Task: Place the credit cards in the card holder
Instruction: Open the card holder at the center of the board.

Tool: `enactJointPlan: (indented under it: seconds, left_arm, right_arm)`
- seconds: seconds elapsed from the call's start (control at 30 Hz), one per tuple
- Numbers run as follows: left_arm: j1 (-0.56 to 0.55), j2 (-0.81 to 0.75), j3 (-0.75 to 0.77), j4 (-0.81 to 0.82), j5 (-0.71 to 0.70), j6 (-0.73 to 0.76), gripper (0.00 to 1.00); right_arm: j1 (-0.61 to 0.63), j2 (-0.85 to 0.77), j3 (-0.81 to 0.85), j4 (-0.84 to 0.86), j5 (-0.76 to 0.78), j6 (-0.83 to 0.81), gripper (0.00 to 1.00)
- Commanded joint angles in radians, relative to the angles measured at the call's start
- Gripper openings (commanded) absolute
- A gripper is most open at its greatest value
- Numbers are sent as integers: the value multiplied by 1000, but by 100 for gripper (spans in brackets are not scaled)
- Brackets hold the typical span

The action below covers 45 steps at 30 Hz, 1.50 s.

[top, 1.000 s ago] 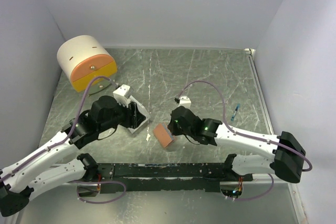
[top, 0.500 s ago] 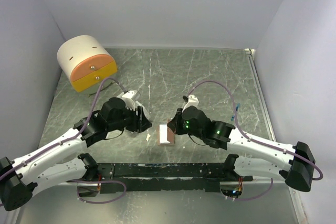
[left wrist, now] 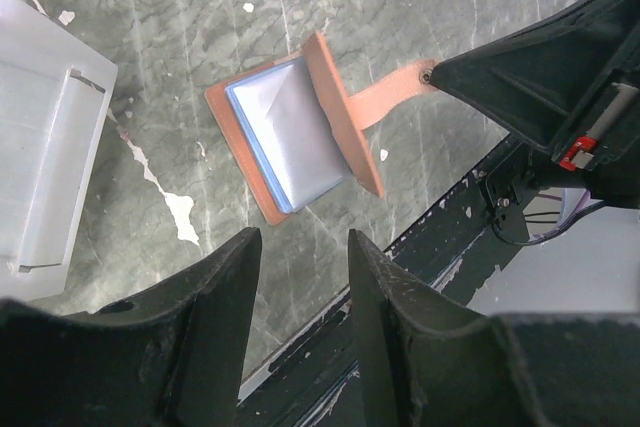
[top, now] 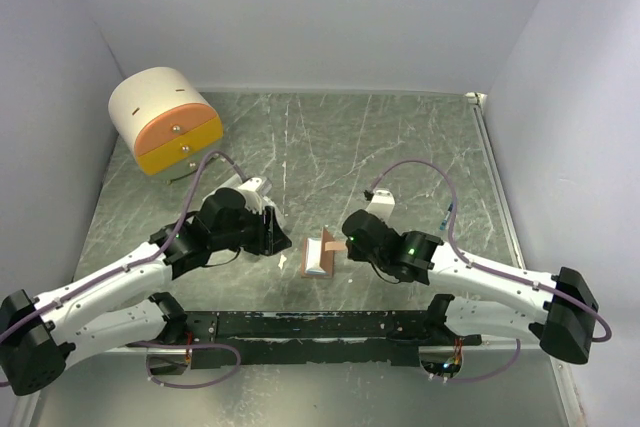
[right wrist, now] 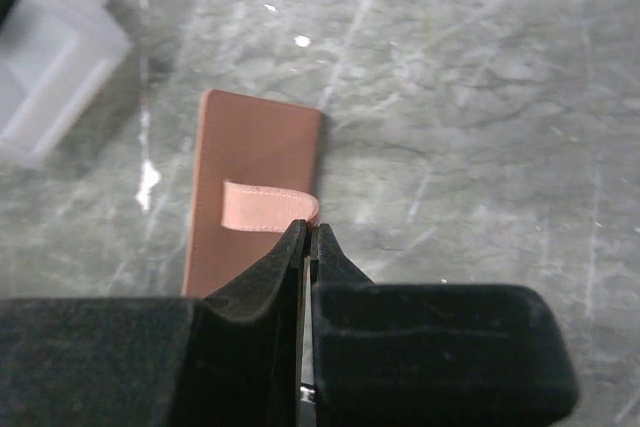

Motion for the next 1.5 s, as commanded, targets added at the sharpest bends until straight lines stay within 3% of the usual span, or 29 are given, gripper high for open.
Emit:
enactJointPlan:
  seconds: [0.0,0.4,0.83,1.47]
  left_arm:
    - [3,26,-7,46,22,-14,51]
    - [-15,125,1,75,11,-45,54]
    - [-51,229,-42,277,78,-91,56]
    - [-98,372,-50,326,48,-98,53]
  right_arm:
    - [-13,21,-33,-116,73,100,0]
    - [-108,29,-100,-113,22,136,0]
    - [-141,-3,-126,-83,-5,112,0]
    - [-199,8,-170,-81,-28,131,0]
